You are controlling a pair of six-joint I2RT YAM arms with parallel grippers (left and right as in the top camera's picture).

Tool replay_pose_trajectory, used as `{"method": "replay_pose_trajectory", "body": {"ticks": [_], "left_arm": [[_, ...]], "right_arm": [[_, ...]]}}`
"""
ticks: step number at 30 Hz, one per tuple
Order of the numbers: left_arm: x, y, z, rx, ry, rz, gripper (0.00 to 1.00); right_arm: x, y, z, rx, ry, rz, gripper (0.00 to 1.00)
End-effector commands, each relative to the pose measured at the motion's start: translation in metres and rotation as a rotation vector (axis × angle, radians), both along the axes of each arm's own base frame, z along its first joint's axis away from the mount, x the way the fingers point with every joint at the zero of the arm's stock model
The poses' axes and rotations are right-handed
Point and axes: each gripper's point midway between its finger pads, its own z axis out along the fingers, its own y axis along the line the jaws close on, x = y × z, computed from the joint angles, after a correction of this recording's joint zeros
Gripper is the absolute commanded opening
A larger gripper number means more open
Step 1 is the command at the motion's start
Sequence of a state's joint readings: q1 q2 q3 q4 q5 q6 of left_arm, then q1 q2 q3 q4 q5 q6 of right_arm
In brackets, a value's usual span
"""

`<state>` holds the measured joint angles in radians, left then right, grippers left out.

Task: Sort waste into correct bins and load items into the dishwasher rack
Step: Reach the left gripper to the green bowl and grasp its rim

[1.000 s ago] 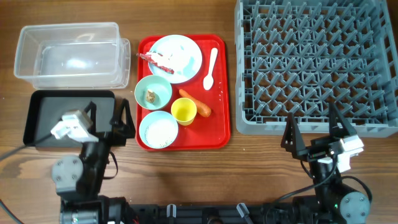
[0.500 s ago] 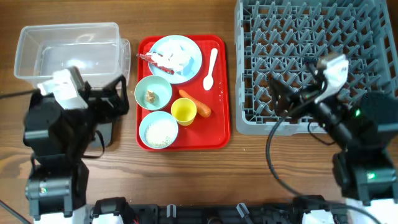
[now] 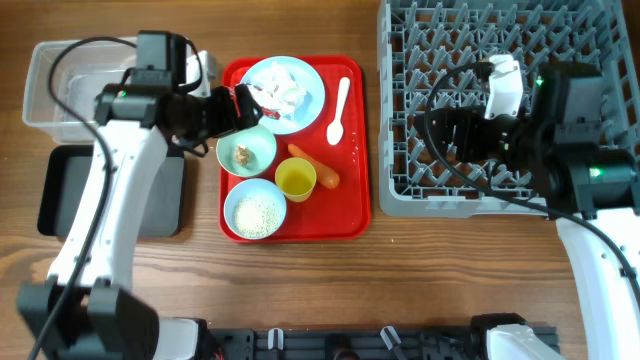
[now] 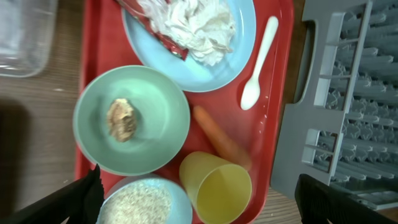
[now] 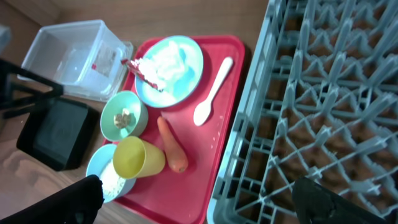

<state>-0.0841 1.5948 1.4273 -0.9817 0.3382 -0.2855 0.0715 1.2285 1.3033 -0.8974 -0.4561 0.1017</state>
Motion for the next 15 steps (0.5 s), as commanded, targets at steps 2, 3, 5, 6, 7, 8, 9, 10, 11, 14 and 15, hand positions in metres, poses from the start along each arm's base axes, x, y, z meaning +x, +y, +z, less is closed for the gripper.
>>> {"method": "replay_pose_trajectory", "body": {"ticks": [2,3,5,6,7,8,9,10,11,14,15], "left_arm": [[0.004,-0.024,-0.051,0.114,0.117,-0.031,0.87],[0.004,-0.026,-0.063,0.171,0.139,-0.01,0.84],[0.007,-0.037,-0.096,0.335,0.158,0.014,0.79],[0.007,-0.039,-0.108,0.389,0.164,0.037,0.74],[0.007,-0.04,-0.114,0.418,0.169,0.058,0.69],[0.008,-0.039,-0.117,0.431,0.17,0.08,0.66],[0.012,-0.036,-0.121,0.449,0.161,0.096,0.64],[0.015,-0.035,-0.123,0.462,0.151,0.102,0.63],[0.018,-0.035,-0.127,0.466,0.147,0.104,0.61],[0.024,-0.041,-0.148,0.468,0.153,0.088,0.45],[0.024,-0.042,-0.153,0.472,0.161,0.084,0.3]], "right_arm": [[0.004,0.005,0.001,0.022,0.014,0.014,0.96],[0.004,0.005,0.001,0.018,0.012,0.018,0.91],[0.004,0.005,0.001,0.019,0.014,0.018,0.86],[0.003,0.005,0.0,0.018,0.016,0.018,0.85],[0.003,0.005,0.0,0.018,0.018,0.018,0.85],[0.002,0.005,0.0,0.018,0.021,0.018,0.84],[0.002,0.005,-0.001,0.018,0.027,0.018,0.84],[0.001,0.005,-0.002,0.017,0.033,0.018,0.83],[-0.001,0.005,-0.004,0.016,0.044,0.018,0.83],[-0.003,0.005,-0.006,0.015,0.056,0.018,0.83],[-0.004,0.005,-0.006,0.015,0.057,0.018,0.82]]}}
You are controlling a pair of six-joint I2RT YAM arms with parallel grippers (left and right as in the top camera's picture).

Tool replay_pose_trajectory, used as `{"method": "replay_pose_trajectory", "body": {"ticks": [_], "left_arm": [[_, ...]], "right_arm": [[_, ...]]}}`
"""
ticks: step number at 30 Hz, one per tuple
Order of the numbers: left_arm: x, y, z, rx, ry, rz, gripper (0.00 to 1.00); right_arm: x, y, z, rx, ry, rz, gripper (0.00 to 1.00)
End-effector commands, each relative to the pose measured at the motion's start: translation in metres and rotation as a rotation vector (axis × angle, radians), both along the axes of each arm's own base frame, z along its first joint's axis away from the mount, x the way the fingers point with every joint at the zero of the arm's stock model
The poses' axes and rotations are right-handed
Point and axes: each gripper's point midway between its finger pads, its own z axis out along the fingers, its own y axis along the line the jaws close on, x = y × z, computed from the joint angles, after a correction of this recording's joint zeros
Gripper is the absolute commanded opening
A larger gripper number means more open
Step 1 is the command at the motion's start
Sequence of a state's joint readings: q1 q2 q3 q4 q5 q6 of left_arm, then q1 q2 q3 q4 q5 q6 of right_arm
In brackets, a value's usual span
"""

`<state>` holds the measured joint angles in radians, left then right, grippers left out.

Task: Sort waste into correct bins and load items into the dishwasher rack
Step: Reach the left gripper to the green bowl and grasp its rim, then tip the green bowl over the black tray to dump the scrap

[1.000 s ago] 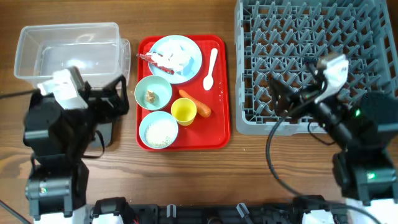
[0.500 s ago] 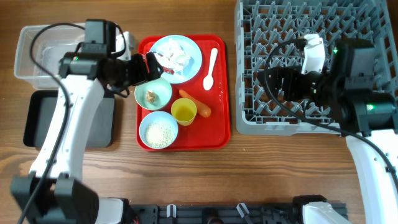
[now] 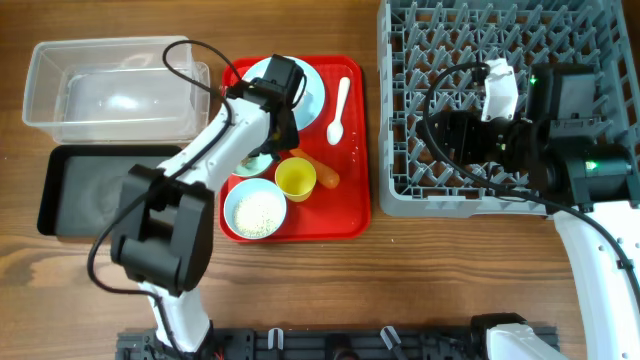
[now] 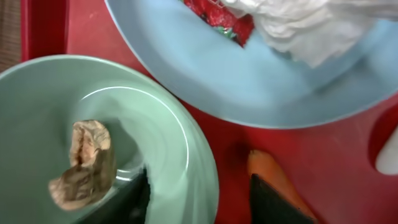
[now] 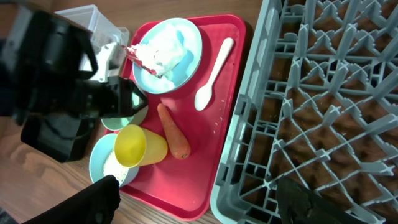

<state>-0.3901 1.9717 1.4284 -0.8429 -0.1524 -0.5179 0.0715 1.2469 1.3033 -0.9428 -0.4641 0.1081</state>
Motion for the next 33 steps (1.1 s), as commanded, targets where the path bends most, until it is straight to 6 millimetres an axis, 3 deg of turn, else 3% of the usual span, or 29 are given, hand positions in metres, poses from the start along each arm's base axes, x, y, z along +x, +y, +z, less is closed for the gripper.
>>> {"method": "replay_pose_trajectory", "body": {"ticks": [1,4,7,9,13,14,16,19,21,23,26,29,33], "left_arm": [[0.004,0.001,-0.016,0.032,0.011,0.013,0.25],[0.004,0.001,-0.017,0.033,0.013,0.013,0.04],[0.004,-0.001,-0.015,0.023,0.01,0.012,0.04],[0.005,-0.001,-0.002,0.014,-0.013,0.008,0.04],[0.005,-0.01,0.066,-0.061,-0.102,-0.069,0.04],[0.0,-0.012,0.1,-0.099,-0.148,-0.086,0.04],[-0.015,-0.005,0.14,-0.122,-0.202,-0.084,0.04],[-0.049,0.035,0.174,-0.113,-0.197,-0.016,0.04],[-0.077,0.083,0.181,-0.13,-0.117,0.057,0.04],[-0.087,0.112,0.18,-0.234,-0.062,0.075,0.04],[-0.078,0.161,0.177,-0.452,-0.141,0.178,0.04],[-0.076,0.198,0.17,-0.728,-0.268,0.187,0.04],[-0.08,0.225,0.152,-0.98,-0.399,0.203,0.04]], "right_arm": [[0.001,0.004,0.006,0.011,-0.008,0.017,0.82],[0.001,0.003,0.005,0.007,-0.004,0.014,0.81],[0.0,0.002,0.003,-0.005,-0.001,0.017,0.81],[-0.001,0.002,0.003,-0.011,-0.005,0.026,0.81],[0.0,0.002,0.003,-0.012,-0.007,0.028,0.78],[0.0,0.002,0.003,-0.012,-0.007,0.028,0.78],[0.0,0.002,0.003,-0.012,-0.008,0.028,0.78],[0.0,0.002,0.003,-0.012,-0.008,0.028,0.78],[0.0,0.002,0.003,-0.013,-0.008,0.028,0.78],[0.0,0.002,0.003,-0.012,-0.007,0.028,0.78],[-0.001,0.002,0.003,-0.012,-0.006,0.028,0.78],[-0.002,0.002,0.001,-0.013,0.004,0.028,0.78],[-0.003,0.002,0.001,-0.013,0.009,0.028,0.78]]}}
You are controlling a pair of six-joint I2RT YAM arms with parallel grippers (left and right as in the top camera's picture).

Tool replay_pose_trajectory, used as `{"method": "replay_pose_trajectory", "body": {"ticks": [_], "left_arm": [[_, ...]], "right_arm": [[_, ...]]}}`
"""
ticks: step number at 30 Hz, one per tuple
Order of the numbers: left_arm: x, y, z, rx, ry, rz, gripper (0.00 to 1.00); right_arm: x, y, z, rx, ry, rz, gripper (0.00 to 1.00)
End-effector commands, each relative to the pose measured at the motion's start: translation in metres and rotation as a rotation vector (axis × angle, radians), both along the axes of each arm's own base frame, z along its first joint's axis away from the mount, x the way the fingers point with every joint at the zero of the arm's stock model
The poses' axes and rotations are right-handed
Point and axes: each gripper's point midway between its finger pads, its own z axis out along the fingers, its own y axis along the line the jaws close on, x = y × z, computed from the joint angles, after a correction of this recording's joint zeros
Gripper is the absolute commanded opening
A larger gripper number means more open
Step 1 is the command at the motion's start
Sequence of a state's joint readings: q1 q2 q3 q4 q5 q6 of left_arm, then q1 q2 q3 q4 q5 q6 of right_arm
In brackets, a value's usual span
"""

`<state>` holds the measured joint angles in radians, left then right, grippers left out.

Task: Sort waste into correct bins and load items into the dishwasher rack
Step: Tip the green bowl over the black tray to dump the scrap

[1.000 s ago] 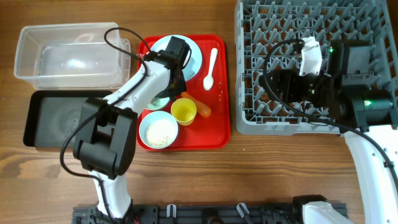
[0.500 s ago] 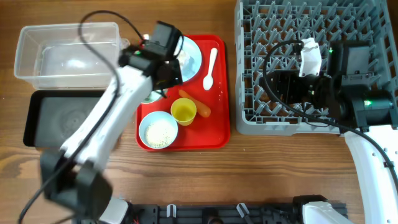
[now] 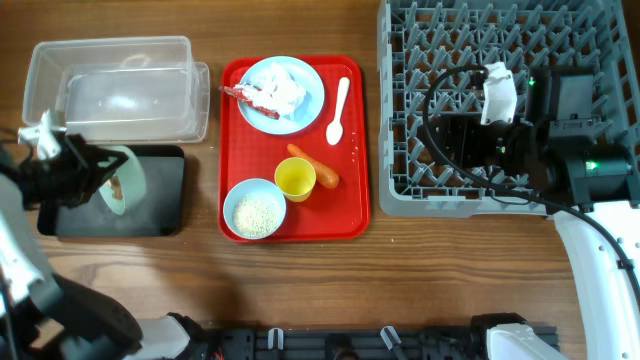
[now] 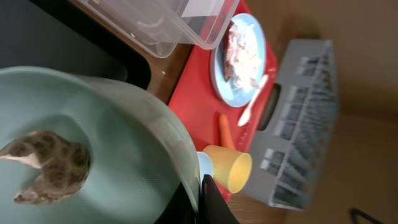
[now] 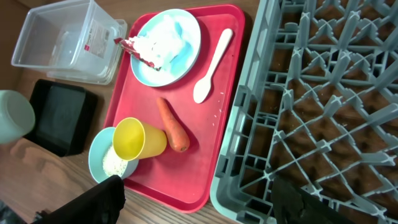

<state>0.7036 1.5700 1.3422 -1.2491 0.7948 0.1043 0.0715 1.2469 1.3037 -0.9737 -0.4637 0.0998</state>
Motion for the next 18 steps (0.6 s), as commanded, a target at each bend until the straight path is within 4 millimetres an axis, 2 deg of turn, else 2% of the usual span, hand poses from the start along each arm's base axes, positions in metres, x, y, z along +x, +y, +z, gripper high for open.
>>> {"method": "replay_pose_trajectory", "body": {"ticks": [1,4,5,7,13,14,15,18], "left_arm": [[0.008,0.013,-0.005,-0.241,-0.239,-0.009,0.04],[0.018,0.038,-0.034,-0.43,-0.258,0.089,0.04],[0.021,0.04,-0.035,-0.527,-0.268,0.129,0.04],[0.026,0.041,-0.033,-0.662,-0.272,0.185,0.04],[0.026,0.04,-0.018,-0.741,-0.282,0.223,0.04],[0.026,0.04,-0.013,-0.729,-0.293,0.217,0.04],[0.025,0.034,0.001,-0.681,-0.338,0.178,0.04],[0.018,-0.005,0.063,-0.496,-0.507,-0.004,0.04]], "right_arm": [[0.002,0.002,0.005,-0.006,-0.015,0.023,0.78],[0.001,0.002,0.004,-0.006,-0.012,0.022,0.78],[0.001,0.002,0.004,-0.007,-0.01,0.022,0.78],[0.0,0.002,0.003,-0.007,-0.004,0.022,0.78],[-0.001,0.002,0.003,-0.008,0.0,0.023,0.78],[-0.001,0.002,0.003,-0.008,0.0,0.023,0.78],[-0.001,0.002,0.003,-0.008,0.0,0.023,0.78],[-0.001,0.002,0.003,-0.008,-0.001,0.023,0.78]]}}
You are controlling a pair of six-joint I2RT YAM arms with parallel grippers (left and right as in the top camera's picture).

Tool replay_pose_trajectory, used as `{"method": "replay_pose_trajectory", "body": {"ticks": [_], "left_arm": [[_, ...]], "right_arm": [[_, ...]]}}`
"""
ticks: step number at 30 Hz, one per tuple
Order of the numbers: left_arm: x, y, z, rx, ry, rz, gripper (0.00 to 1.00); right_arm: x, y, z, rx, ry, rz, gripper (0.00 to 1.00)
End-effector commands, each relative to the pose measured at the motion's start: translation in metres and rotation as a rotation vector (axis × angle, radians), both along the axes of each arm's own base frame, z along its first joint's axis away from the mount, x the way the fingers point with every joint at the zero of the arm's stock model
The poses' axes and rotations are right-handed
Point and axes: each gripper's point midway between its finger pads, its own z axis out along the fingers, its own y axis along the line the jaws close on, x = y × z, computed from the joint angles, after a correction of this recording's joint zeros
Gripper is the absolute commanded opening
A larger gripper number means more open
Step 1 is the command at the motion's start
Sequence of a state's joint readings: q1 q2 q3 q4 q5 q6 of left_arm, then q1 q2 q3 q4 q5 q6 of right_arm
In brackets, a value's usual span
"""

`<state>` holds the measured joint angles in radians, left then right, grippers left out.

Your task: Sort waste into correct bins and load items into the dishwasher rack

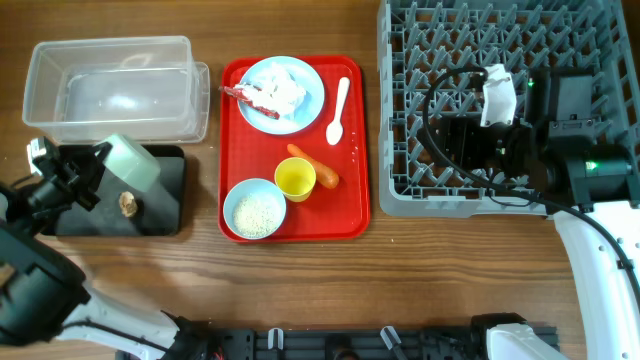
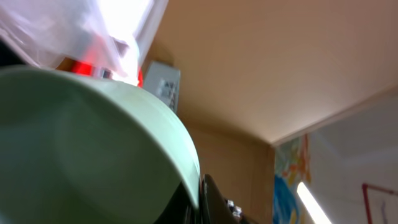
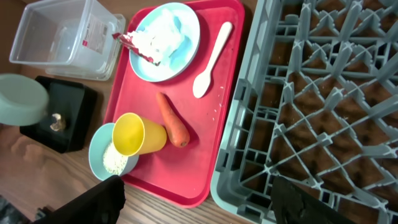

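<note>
My left gripper is shut on the rim of the green bowl, which hangs tipped over the black bin. The bowl's inside fills the left wrist view and looks empty, one fingertip pressed on its rim. A brown food scrap lies in the black bin. The red tray holds a blue plate with tissue and a red wrapper, a white spoon, a carrot, a yellow cup and a blue rice bowl. My right gripper is open over the dishwasher rack.
A clear plastic bin stands behind the black bin at the far left. The grey rack fills the right side, its left wall close to the tray's right edge. Bare wooden tabletop runs along the front.
The green bowl has tipped further over the black bin and the food scrap that was inside it now lies on the bin's floor. The right arm has not moved.
My left gripper was open above the tray near the green bowl. Then it was down at the bowl's rim on the tray. Then it held the bowl, scrap inside, on edge over the black bin. Now the scrap is in the bin.
</note>
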<state>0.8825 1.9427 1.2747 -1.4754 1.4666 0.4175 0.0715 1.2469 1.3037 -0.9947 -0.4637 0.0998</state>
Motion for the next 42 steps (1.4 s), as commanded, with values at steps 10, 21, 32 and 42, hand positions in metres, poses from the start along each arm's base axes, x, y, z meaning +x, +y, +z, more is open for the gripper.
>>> {"method": "replay_pose_trajectory", "body": {"ticks": [10,21,32,42], "left_arm": [[0.036,-0.209,0.02,1.348,0.015,-0.497,0.04],[0.046,-0.245,-0.12,1.567,0.309,-0.704,0.04],[0.053,-0.256,-0.048,1.519,0.221,-0.656,0.58],[-0.053,-0.317,-0.04,1.5,0.237,-0.836,0.6]], "right_arm": [[0.003,0.002,0.005,-0.006,-0.021,0.023,0.78],[0.005,0.001,-0.002,-0.014,0.0,0.019,0.78],[0.007,0.001,-0.006,-0.017,0.011,0.022,0.79],[0.005,-0.003,-0.01,-0.054,0.013,0.028,0.8]]}}
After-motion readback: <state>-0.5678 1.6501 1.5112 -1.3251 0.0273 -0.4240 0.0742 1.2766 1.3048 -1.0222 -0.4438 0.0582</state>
